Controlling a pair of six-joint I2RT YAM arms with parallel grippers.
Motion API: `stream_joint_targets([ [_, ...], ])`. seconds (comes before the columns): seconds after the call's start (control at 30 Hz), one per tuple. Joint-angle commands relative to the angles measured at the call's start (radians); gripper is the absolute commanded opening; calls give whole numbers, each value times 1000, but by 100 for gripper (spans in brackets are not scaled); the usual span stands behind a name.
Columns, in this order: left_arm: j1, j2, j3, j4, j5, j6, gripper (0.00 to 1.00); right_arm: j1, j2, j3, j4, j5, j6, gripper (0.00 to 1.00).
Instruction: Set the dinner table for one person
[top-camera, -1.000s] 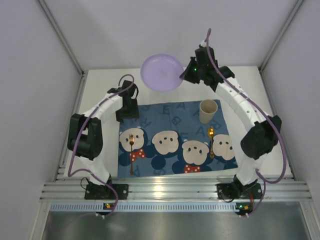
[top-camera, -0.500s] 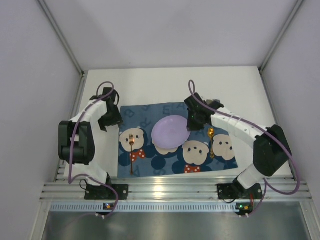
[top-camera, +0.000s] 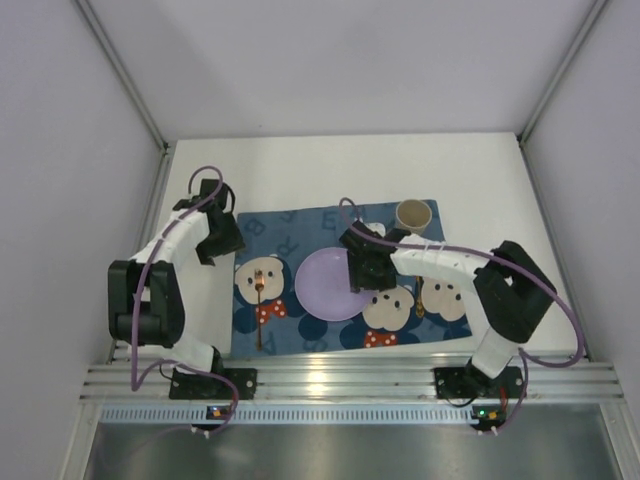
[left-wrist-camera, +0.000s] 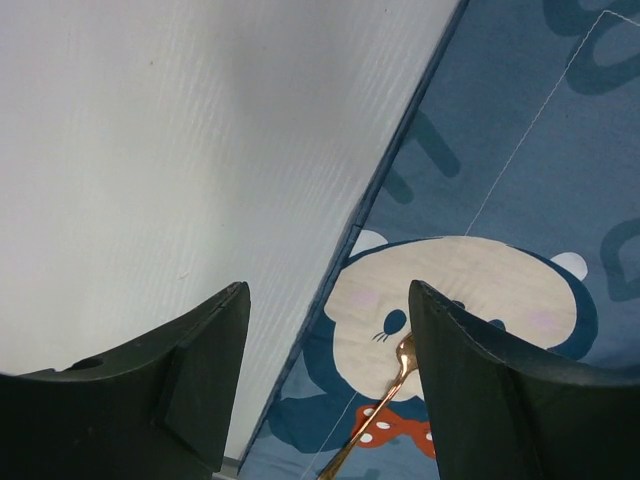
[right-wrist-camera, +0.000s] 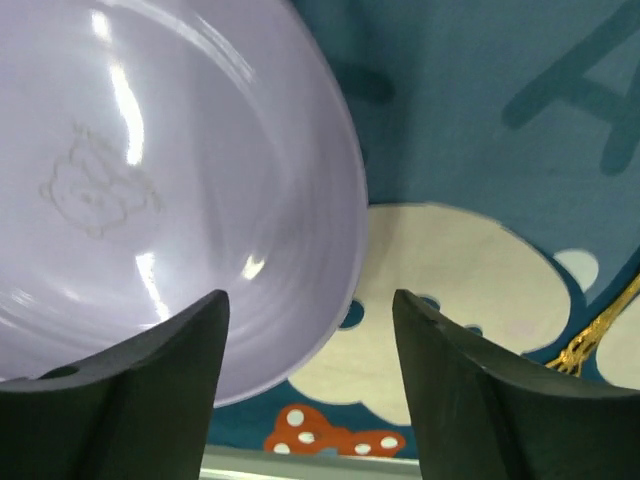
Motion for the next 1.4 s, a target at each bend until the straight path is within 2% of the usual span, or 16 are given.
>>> stream_joint_targets([
  [0.0, -2, -52, -26, 49, 24, -12, 70, 78, -84, 52, -109, 115, 32, 69],
  [0.1, -4, -71, -38, 55, 32, -7, 70, 117, -182, 74, -203, 185, 72, 77],
  [0.23, -4, -115, -32, 52, 38, 1, 71, 129, -339, 175, -321, 274, 82, 79],
  [0.43, -4, -169, 4, 51, 32, 2, 72, 131, -518, 350, -318, 333, -39, 79],
  [0.53, -6, -193, 1, 66, 171, -9, 73, 132, -656, 306, -317, 393, -96, 86],
  [0.6, -53, -198, -6, 74, 268, -24, 73, 132, -750, 189, -307, 387, -121, 92],
  [0.63, -128, -210, -11, 72, 260, -24, 74, 132, -847, 93, -318, 387, -95, 95],
  [0.7, -217, -230, -6, 60, 210, -33, 77, 131, -948, 11, -358, 347, -39, 100],
  [0.77, -345, -281, -2, 59, 204, -48, 95, 131, -1086, -81, -441, 266, 86, 100],
  [0.8, -387, -301, -2, 54, 153, -76, 98, 131, -1133, -111, -461, 240, 118, 100],
  [0.83, -466, -345, -6, 52, 85, -93, 98, 131, -1231, -173, -500, 206, 206, 100],
  [0.93, -583, -431, -18, 14, -61, -185, 98, 132, -1410, -262, -545, 163, 308, 100],
  [1.1, -671, -516, -63, -39, -149, -254, 98, 126, -1546, -265, -605, 160, 358, 100],
  [1.23, -687, -510, -31, -147, -194, -263, 98, 125, -1545, -250, -631, 155, 341, 100],
  [1.37, -690, -525, -9, -170, -229, -286, 98, 125, -1522, -224, -639, 158, 309, 100],
])
